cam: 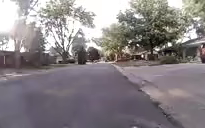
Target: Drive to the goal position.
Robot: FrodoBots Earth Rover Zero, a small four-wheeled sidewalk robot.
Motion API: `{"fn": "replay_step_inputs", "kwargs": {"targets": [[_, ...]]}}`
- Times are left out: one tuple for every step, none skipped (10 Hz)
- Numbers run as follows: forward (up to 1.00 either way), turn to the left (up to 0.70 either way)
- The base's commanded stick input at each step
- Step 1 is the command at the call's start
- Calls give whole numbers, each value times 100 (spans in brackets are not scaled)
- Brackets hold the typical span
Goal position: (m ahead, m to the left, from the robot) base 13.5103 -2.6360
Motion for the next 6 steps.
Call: {"fn": "replay_step_inputs", "kwargs": {"targets": [[85,0],[85,0],[85,0],[85,0],[85,0],[85,0]]}}
